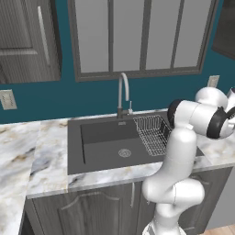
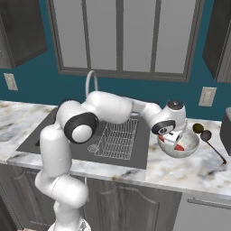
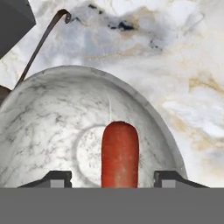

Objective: Pick the carrot from the sink and place it in the bowl. Then pick the bowl and place it in the microwave. Then close the microwave door and press the start button.

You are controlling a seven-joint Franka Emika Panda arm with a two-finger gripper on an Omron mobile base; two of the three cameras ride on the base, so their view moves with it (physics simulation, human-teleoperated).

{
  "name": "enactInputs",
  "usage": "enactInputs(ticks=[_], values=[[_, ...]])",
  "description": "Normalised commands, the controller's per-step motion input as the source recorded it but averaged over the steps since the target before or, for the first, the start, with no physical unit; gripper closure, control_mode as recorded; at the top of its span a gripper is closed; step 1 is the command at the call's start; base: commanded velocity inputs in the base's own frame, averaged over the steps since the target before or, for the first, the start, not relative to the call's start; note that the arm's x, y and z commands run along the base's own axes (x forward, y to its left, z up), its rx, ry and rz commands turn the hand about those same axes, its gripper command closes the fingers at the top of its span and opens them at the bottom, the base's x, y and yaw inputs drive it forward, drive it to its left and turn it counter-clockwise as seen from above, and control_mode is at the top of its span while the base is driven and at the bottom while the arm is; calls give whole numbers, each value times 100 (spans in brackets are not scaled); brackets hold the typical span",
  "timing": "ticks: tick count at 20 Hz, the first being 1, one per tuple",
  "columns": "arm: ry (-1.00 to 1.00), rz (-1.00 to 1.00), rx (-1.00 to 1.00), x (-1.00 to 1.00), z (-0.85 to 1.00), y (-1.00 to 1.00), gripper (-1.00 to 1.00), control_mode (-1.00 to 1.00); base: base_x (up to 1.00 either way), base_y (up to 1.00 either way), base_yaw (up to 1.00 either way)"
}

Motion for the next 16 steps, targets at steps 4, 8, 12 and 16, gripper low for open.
enactInputs(ticks=[4, 8, 12, 16], values=[[0, 0, 0, 10, 1, 0, -100, -100, 0, 0, 0], [0, 1, 0, 0, 20, 2, -100, -100, 0, 0, 0], [0, 1, 0, -38, 51, 40, -100, -100, 0, 0, 0], [0, 7, 2, -59, 24, 22, -100, -100, 0, 0, 0]])
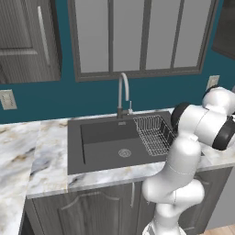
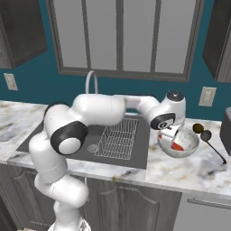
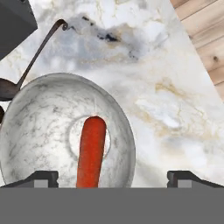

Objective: Pick the carrot from the sink and place it in the bowl. Then pick the bowl and place it in the microwave. Then close the microwave door and press the start button.

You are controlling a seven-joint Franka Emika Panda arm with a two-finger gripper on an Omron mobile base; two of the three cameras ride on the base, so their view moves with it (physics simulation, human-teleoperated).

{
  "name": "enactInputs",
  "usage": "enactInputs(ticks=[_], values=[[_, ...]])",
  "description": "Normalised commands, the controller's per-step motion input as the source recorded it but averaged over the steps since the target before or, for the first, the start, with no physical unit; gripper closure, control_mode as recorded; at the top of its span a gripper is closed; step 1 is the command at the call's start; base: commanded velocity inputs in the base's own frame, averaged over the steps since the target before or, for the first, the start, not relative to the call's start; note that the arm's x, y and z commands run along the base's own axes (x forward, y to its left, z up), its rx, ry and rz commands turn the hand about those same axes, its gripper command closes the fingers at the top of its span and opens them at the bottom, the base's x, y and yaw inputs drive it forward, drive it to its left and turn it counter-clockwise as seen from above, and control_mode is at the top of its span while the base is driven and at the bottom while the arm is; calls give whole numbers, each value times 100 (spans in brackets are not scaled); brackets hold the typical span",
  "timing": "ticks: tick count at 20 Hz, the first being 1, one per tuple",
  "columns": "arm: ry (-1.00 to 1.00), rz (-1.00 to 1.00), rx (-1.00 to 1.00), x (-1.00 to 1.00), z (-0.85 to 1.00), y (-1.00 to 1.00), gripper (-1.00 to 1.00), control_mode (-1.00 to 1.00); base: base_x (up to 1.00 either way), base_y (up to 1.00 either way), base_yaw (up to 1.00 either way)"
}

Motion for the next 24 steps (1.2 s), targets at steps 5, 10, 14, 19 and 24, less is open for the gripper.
enactInputs(ticks=[5, 10, 14, 19, 24], values=[[0, 22, 4, -47, -1, 0, -100, -100, 0, 0, 0], [0, 22, 0, -7, -7, 0, -100, -100, 0, 0, 0], [0, 15, 0, 10, -14, -3, -100, -100, 0, 0, 0], [0, 10, 0, 2, -20, -28, -100, -100, 0, 0, 0], [0, 5, 0, 13, -30, -25, -100, -100, 0, 0, 0]])
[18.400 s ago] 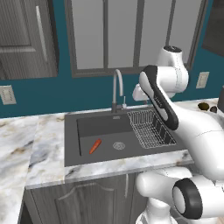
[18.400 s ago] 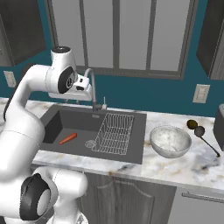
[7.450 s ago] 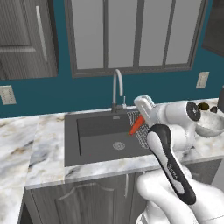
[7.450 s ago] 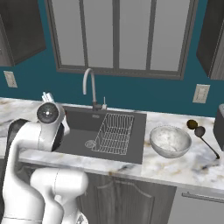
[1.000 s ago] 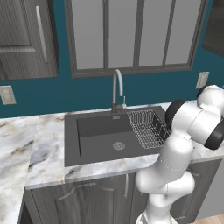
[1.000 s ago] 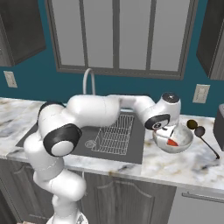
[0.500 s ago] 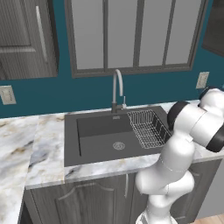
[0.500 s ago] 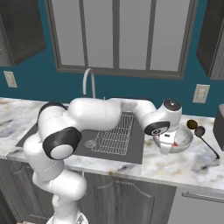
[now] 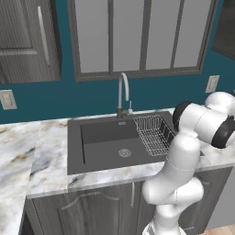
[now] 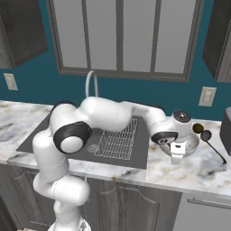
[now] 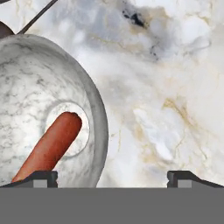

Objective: Pick the carrot from the sink and place it in the bowl. Then pick the bowl and place it in the microwave. Then close the microwave door and press the start button.

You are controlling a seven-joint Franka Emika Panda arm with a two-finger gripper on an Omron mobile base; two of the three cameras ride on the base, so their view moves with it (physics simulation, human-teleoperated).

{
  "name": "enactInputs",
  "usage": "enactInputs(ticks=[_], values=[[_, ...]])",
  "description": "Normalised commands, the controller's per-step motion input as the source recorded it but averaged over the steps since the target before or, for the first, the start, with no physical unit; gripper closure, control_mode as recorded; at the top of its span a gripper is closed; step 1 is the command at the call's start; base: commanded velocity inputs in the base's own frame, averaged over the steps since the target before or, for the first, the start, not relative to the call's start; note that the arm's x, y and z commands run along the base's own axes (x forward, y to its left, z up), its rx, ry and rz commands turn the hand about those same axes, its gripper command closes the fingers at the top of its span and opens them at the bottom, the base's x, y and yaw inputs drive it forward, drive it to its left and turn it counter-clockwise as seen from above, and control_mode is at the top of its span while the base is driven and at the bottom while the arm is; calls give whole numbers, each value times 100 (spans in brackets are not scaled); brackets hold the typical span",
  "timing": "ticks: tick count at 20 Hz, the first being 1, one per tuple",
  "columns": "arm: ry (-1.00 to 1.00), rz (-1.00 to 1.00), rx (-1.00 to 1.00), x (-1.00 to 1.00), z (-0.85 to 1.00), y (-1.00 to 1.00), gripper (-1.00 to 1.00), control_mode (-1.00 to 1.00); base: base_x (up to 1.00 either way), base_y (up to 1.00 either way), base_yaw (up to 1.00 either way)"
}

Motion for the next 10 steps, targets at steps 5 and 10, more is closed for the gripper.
enactInputs(ticks=[5, 10], values=[[0, 0, 0, 29, -29, -18, -100, -100, 0, 0, 0], [0, 0, 0, 22, -16, -16, -100, -100, 0, 0, 0]])
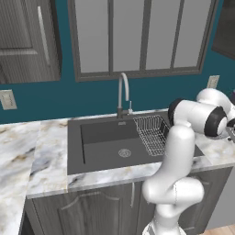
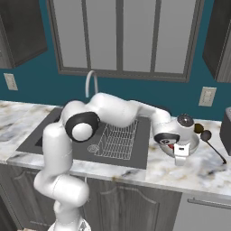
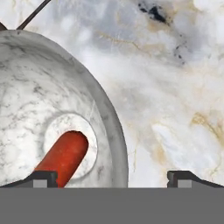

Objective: Pick the carrot from the sink and place it in the bowl. Then pick the bowl and place it in the microwave. Then close the microwave door and press the start button.

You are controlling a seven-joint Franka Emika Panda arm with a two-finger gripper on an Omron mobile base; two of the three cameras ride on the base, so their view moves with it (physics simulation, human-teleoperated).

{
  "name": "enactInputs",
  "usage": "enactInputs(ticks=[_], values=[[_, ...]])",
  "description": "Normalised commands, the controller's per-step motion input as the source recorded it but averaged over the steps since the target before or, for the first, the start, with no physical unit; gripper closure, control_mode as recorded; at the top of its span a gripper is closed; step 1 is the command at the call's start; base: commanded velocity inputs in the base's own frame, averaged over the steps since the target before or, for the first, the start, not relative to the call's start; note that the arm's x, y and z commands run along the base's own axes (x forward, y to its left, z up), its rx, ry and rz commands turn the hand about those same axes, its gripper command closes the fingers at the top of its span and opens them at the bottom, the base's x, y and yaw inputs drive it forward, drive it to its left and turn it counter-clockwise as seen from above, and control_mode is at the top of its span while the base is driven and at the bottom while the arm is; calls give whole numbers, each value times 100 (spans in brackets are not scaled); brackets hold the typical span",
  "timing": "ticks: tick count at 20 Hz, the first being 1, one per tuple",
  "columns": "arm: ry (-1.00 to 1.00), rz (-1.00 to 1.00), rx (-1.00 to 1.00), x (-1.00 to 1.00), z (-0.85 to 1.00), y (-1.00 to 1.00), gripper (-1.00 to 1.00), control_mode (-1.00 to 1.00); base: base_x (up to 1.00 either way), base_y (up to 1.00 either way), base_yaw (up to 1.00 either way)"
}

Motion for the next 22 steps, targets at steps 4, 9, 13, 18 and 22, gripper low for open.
enactInputs(ticks=[4, 9, 13, 18, 22], values=[[0, 0, 0, 29, -19, -13, -100, -100, 0, 0, 0], [0, 0, 0, 8, -14, -9, 100, -100, 0, 0, 0], [0, 0, 0, -6, -5, 0, 100, -100, 0, 0, 0], [1, 0, 0, 0, 0, 0, 100, -100, 0, 0, 0], [-3, 0, 0, -28, 9, 0, 100, -100, 0, 0, 0]])
